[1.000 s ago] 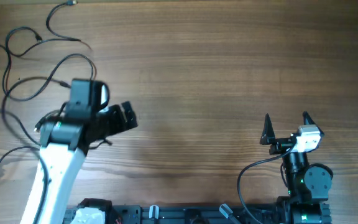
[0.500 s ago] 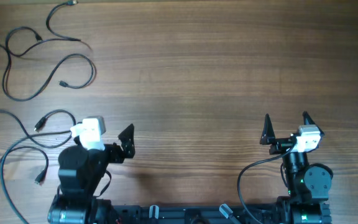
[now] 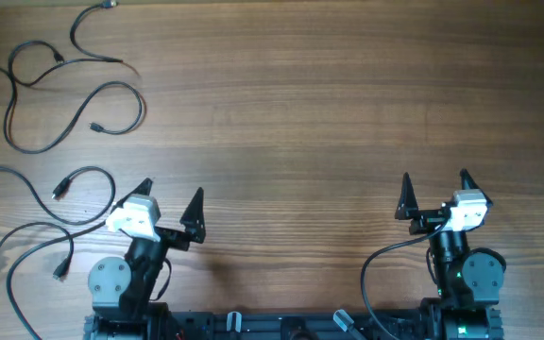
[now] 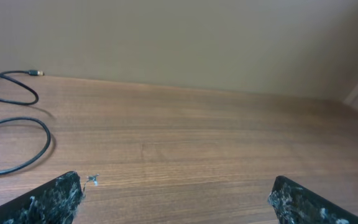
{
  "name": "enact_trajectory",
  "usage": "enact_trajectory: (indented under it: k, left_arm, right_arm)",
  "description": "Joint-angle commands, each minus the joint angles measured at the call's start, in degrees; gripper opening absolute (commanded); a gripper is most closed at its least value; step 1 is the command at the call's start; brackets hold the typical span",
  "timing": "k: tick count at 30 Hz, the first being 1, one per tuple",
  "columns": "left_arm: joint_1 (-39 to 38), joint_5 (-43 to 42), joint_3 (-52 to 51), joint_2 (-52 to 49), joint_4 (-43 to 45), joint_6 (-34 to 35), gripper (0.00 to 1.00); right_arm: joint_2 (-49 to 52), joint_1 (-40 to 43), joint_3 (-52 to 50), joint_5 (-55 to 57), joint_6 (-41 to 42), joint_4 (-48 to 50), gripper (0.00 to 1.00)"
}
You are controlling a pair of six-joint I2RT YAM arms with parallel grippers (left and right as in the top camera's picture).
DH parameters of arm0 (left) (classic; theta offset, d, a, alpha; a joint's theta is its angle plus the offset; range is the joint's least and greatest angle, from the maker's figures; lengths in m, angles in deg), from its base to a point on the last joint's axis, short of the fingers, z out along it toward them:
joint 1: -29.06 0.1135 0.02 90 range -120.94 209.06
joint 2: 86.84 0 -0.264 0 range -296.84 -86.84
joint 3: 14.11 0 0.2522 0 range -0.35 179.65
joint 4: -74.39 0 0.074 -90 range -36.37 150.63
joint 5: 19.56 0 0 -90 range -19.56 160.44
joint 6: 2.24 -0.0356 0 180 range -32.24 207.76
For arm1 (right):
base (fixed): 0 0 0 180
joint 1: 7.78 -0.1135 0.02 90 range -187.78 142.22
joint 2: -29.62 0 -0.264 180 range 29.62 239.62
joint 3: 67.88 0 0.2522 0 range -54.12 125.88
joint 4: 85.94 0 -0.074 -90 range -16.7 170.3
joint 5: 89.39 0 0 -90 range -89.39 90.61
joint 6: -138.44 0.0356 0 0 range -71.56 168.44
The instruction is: Untangle cables
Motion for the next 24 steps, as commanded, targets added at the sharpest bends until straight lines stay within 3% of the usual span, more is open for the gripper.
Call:
enact_trajectory:
  k: [1,7,21,24]
  left_arm:
    - [0.33,-1.33,-3.19,1.46,4.07,-1.84,1.0]
    - [0.33,-1.07,-7.78,1.46,13.49,-1.81,1.0]
    - [1.11,12.48,-7.78,1.46,7.61,-3.23,1.0]
    - [0.35,12.35,-7.78,1.46,7.56,-7.89,1.0]
  right_arm:
    - [-0.46,0.22,-0.04,0.39,-0.11,0.15,1.0]
    - [-0.46,0.22,-0.04,0.39,-0.11,0.15,1.0]
    - [-0.46,0.22,-0.04,0.39,-0.11,0.15,1.0]
    - [-0.46,0.22,-0.04,0.39,-0.11,0.15,1.0]
